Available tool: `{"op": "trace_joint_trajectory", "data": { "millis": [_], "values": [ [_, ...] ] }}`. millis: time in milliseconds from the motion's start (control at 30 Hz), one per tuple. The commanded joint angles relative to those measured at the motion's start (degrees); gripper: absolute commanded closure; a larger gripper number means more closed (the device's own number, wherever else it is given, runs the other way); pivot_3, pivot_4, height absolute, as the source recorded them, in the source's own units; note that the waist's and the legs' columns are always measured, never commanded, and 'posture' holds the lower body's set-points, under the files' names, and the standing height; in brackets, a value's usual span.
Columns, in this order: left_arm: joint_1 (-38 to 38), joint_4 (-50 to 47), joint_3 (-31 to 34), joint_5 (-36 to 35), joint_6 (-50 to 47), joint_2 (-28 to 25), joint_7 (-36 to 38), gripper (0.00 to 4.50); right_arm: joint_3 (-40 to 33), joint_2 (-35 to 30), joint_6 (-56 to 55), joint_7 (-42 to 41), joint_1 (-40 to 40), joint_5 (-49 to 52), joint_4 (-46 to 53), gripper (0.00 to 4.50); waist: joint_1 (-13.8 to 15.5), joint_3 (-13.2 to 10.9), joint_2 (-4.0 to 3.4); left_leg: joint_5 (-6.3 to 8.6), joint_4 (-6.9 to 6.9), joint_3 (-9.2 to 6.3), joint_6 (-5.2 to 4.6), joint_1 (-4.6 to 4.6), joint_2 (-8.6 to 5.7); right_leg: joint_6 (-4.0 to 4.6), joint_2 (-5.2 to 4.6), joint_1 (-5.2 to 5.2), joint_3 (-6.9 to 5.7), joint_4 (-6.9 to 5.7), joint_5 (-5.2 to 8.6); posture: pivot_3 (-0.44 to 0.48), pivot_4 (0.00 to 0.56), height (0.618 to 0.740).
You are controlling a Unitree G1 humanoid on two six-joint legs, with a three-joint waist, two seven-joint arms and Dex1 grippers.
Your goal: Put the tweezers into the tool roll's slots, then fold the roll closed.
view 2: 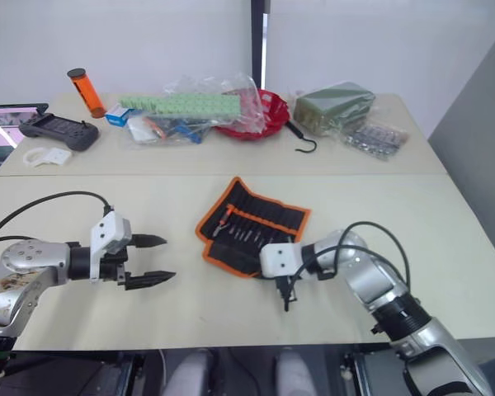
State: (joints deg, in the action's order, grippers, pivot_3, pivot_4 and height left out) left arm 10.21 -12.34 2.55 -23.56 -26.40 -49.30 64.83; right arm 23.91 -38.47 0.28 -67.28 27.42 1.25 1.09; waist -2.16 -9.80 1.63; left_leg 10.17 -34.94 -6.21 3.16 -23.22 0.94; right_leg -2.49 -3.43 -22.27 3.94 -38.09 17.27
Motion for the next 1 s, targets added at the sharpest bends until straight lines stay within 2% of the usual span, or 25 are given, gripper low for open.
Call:
{"op": "trace_joint_trajectory", "data": {
  "millis": [33, 133, 333, 433, 567, 733, 867, 900, 1000],
  "values": [
    [2.5, 0.2, -1.7, 0.6, 2.3, 0.6, 1.2, 0.00, -3.3, -1.6, -1.8, 1.1, -0.7, -0.2, 0.1, 4.46, 0.0, 0.0, 0.00, 0.00, 0.00, 0.00, 0.00, 0.00, 0.00, 0.00, 0.00, 0.00, 0.00, -0.01, 0.00, 0.000, 0.150, 0.740],
    [4.6, 0.8, -4.5, 2.1, 3.9, 1.0, 2.3, 0.00, -4.8, -3.8, -2.1, 1.2, -2.3, -0.6, 0.3, 4.46, 0.1, 0.0, 0.00, 0.00, 0.00, 0.00, 0.00, -0.01, -0.01, 0.00, 0.00, 0.00, 0.00, 0.00, 0.00, 0.000, 0.150, 0.740],
    [9.9, 3.4, -10.1, 5.2, 8.3, 2.0, 6.4, 0.00, -7.4, -4.7, 3.1, 1.6, -7.5, 2.9, 8.6, 4.46, 0.0, 0.0, 0.00, 0.00, -0.02, 0.00, 0.00, -0.02, -0.02, 0.00, 0.01, 0.01, 0.00, -0.01, 0.00, 0.000, 0.150, 0.740],
    [12.8, 5.2, -12.3, 6.4, 10.4, 2.9, 8.4, 0.00, -9.1, -4.0, 9.8, 2.1, -10.2, 7.0, 13.0, 4.46, 0.0, 0.0, 0.00, 0.00, -0.03, 0.00, 0.00, -0.03, -0.02, -0.01, 0.01, 0.01, 0.00, -0.02, 0.00, 0.000, 0.150, 0.740],
    [15.3, 7.8, -14.1, 7.5, 13.4, 4.1, 10.7, 0.00, -11.0, -4.2, 15.9, 3.1, -12.2, 10.1, 17.0, 3.24, 0.0, 0.0, 0.00, 0.00, -0.06, 0.00, -0.01, -0.04, -0.02, -0.01, 0.01, 0.02, 0.00, -0.02, 0.00, 0.000, 0.150, 0.740],
    [18.2, 13.1, -15.9, 10.3, 20.1, 5.6, 13.3, 0.00, -14.2, -5.5, 15.4, 5.6, -14.9, 9.6, 19.0, 1.52, 0.1, 0.0, 0.00, 0.00, -0.08, 0.00, -0.01, -0.04, -0.03, -0.02, 0.01, 0.02, 0.00, -0.02, 0.00, 0.000, 0.150, 0.740],
    [21.4, 20.6, -18.5, 16.9, 34.6, 8.3, 12.5, 0.00, -15.4, -6.2, 13.8, 8.0, -16.5, 7.7, 19.5, 0.17, 0.5, 0.0, 0.00, 0.00, -0.17, 0.00, -0.01, -0.06, -0.05, -0.04, 0.01, 0.04, 0.00, -0.02, -0.01, 0.000, 0.150, 0.740],
    [21.9, 21.8, -18.6, 17.1, 36.1, 9.2, 12.6, 0.00, -15.3, -6.4, 13.5, 8.2, -17.0, 7.3, 19.6, 0.03, 0.6, 0.0, 0.00, 0.00, -0.18, 0.00, -0.01, -0.06, -0.06, -0.05, 0.00, 0.05, 0.00, -0.02, -0.02, 0.000, 0.150, 0.740],
    [22.8, 24.3, -19.2, 17.4, 39.4, 11.0, 13.4, 0.00, -15.3, -6.3, 11.9, 9.3, -18.4, 6.4, 19.6, 0.03, 0.6, 0.0, 0.00, 0.00, -0.19, 0.00, -0.01, -0.08, -0.06, -0.05, 0.00, 0.05, 0.01, -0.01, -0.02, 0.000, 0.150, 0.740]
  ]
}}
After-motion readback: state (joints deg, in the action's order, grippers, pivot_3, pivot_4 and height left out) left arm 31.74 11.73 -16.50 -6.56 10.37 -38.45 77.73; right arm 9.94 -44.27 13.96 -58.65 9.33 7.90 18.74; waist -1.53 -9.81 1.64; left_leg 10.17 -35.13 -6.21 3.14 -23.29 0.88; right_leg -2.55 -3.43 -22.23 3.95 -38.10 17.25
